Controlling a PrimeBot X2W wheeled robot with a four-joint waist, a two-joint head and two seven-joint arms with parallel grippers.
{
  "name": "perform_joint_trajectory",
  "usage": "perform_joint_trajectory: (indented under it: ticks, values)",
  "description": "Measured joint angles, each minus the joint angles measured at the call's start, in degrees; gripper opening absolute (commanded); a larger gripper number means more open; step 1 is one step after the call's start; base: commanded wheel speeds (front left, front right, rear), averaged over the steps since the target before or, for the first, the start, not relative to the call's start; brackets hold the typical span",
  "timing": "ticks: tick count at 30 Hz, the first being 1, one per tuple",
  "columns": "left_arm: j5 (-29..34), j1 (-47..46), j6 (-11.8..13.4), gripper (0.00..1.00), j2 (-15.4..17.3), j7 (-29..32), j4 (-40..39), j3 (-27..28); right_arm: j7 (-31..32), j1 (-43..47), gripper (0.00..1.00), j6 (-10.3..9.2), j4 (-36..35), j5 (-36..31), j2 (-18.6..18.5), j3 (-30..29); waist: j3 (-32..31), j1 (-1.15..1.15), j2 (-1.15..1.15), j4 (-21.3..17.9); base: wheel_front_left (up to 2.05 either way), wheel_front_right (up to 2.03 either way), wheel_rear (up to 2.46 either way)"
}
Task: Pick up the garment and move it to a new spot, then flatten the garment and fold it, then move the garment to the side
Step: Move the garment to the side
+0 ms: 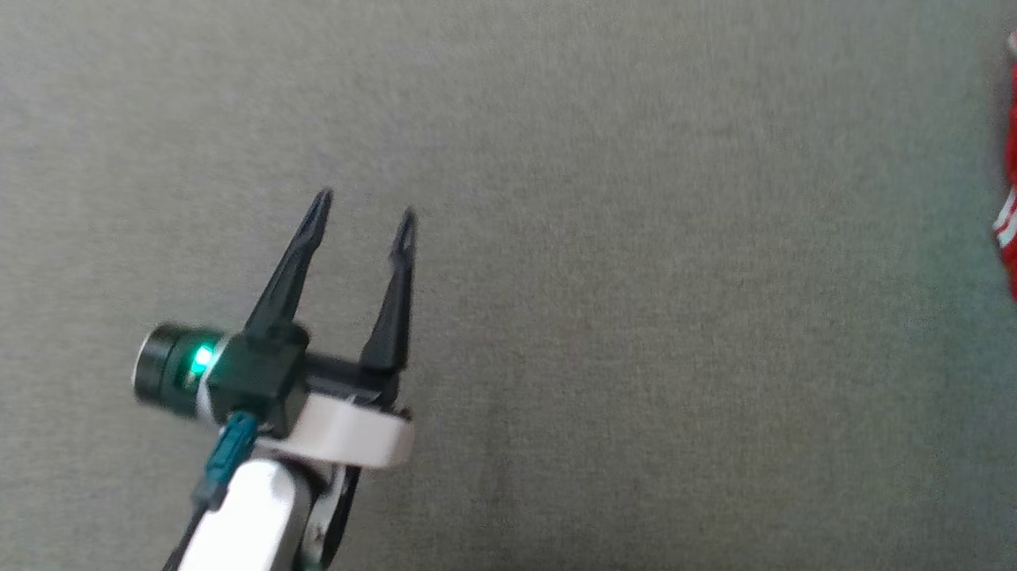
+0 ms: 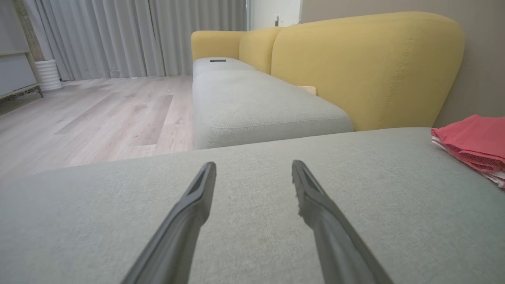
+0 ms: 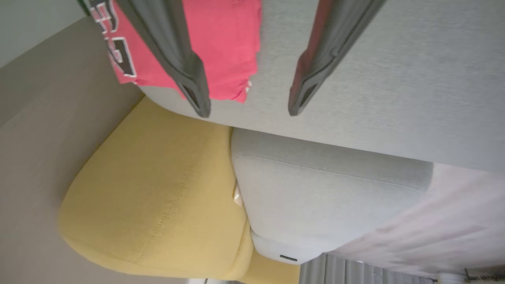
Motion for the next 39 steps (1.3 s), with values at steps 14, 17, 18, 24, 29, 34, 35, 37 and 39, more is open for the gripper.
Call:
perform_joint_trajectory:
  ticks: [14,17,18,24,29,34,35,37,39]
  values:
    - [-3.5,10.3,-0.1,1.00,0.0,0.0,3.3,6.5,-22.3,14.2,1.00,0.00,10.4,3.6,13.9,4.3,-14.8,0.00,0.00,4.7,0.00,0.00,0.00]
    - [-3.3,12.9,-0.7,1.00,0.0,0.0,3.0,7.0,-23.5,16.8,1.00,-0.01,10.2,4.5,15.4,5.1,-17.5,0.00,0.00,5.7,0.00,0.00,0.00]
    - [-3.2,13.8,-1.2,1.00,0.0,0.0,2.7,7.1,-23.4,17.9,1.00,-0.01,8.5,4.7,15.9,5.0,-18.3,0.00,0.00,6.0,0.00,0.00,0.00]
    - [-1.5,16.8,-2.3,1.00,0.0,0.0,0.3,7.5,-23.6,24.5,1.00,-0.01,0.0,4.7,17.8,4.0,-21.2,0.00,0.00,8.1,0.00,0.00,0.00]
    - [-0.9,18.4,-2.9,1.00,0.1,0.0,-0.7,7.8,-23.6,29.3,1.00,-0.01,-1.4,4.6,18.5,4.1,-22.1,0.00,0.00,8.6,0.00,0.00,0.00]
    - [-0.8,19.7,-3.3,1.00,0.1,0.0,-1.1,8.0,-23.6,31.6,1.00,-0.01,-1.2,6.6,18.5,4.9,-22.6,0.00,0.00,8.3,0.00,0.00,0.00]
    - [-0.8,19.8,-3.5,1.00,0.1,0.0,-1.1,8.1,-23.6,31.6,1.00,-0.01,-1.2,6.6,18.5,5.2,-22.7,0.00,0.00,8.2,0.00,0.00,0.00]
    - [-0.6,19.8,-3.8,1.00,0.1,0.0,-1.1,8.3,-23.6,31.6,1.00,-0.01,-1.2,6.6,18.5,5.5,-22.8,0.00,0.00,8.0,0.00,0.00,0.00]
    - [-0.3,19.8,-4.0,1.00,0.1,0.0,-1.1,8.4,-23.6,31.6,1.00,-0.01,-1.2,6.6,18.5,5.5,-22.9,0.00,0.00,7.8,0.00,0.00,0.00]
